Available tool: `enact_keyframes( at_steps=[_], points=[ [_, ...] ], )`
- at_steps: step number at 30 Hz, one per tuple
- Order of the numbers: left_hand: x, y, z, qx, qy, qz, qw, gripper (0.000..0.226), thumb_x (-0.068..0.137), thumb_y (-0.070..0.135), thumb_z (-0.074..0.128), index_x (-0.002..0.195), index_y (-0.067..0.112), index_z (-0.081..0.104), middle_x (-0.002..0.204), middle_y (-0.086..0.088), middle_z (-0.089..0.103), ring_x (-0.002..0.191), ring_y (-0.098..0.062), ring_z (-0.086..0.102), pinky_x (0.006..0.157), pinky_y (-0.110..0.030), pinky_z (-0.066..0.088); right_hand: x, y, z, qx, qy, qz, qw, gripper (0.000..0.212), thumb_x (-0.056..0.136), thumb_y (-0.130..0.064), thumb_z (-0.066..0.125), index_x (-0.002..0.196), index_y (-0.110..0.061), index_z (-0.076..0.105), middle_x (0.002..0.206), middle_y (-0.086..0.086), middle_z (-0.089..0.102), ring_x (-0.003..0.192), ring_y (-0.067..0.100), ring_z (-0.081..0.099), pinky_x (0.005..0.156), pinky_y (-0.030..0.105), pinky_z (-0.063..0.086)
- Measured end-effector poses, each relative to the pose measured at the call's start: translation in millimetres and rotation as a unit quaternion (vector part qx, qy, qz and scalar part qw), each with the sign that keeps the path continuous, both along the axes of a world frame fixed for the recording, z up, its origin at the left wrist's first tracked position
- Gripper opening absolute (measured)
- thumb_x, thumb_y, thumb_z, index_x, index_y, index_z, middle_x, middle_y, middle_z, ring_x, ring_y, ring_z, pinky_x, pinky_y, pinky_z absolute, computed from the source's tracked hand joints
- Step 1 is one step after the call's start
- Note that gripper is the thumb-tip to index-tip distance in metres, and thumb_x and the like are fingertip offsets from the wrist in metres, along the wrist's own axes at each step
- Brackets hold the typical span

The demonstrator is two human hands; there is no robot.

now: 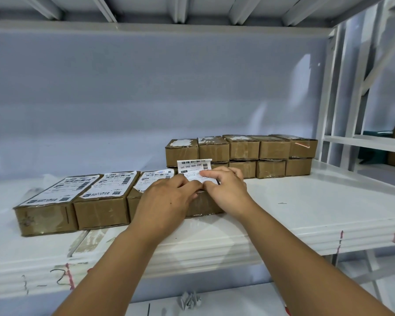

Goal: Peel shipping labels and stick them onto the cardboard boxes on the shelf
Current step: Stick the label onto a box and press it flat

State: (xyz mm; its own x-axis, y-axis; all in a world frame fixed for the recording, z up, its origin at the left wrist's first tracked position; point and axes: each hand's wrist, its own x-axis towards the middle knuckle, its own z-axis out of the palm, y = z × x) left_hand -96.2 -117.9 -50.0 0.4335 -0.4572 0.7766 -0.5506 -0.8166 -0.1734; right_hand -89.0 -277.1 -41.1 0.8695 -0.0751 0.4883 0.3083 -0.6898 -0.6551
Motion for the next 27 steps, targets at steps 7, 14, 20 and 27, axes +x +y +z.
enact_keyframes(
  at_steps=[7,14,20,27],
  points=[
    [-1.0,-0.8,2.8,0.013,0.022,-0.005,1.000,0.033,0.085,0.033,0.037,0.092,0.027,0.069,0.083,0.007,0.065,0.065,-0.021,0.063,0.048,-0.030,0.049,-0.5,0.1,0.6,0.021,0.008,0.003,1.000,0.032,0.090,-0.026,0.053,0.119,-0.032,0.064,0.123,-0.017,0.053,0.127,0.010,0.025,0.110,0.033,0.021],
    [-7.8,-4.7,4.9,0.013,0.117,0.019,0.993,0.029,0.099,0.030,0.037,0.122,0.035,0.054,0.115,0.007,0.064,0.102,-0.020,0.059,0.079,-0.033,0.046,-0.8,1.4,0.4,0.020,0.009,-0.008,1.000,0.031,0.090,-0.027,0.054,0.119,-0.032,0.064,0.124,-0.016,0.053,0.129,0.010,0.024,0.108,0.031,0.020],
    [-7.4,-5.2,3.0,0.013,0.078,0.000,0.997,0.025,0.092,0.026,0.042,0.106,0.029,0.063,0.091,0.003,0.069,0.079,-0.026,0.065,0.061,-0.034,0.047,-0.3,1.5,0.4,0.004,0.021,-0.020,1.000,0.028,0.089,-0.032,0.055,0.115,-0.037,0.066,0.131,-0.017,0.047,0.134,0.012,0.019,0.110,0.033,0.016],
    [-3.7,-4.7,0.6,0.009,0.051,0.025,0.998,0.023,0.085,0.030,0.042,0.091,0.030,0.065,0.073,0.008,0.067,0.059,-0.019,0.063,0.045,-0.030,0.048,-2.9,-1.8,1.3,0.048,0.059,-0.001,0.997,0.029,0.086,-0.033,0.056,0.111,-0.041,0.067,0.150,-0.016,0.029,0.140,0.013,0.010,0.112,0.038,0.012]
  ],
)
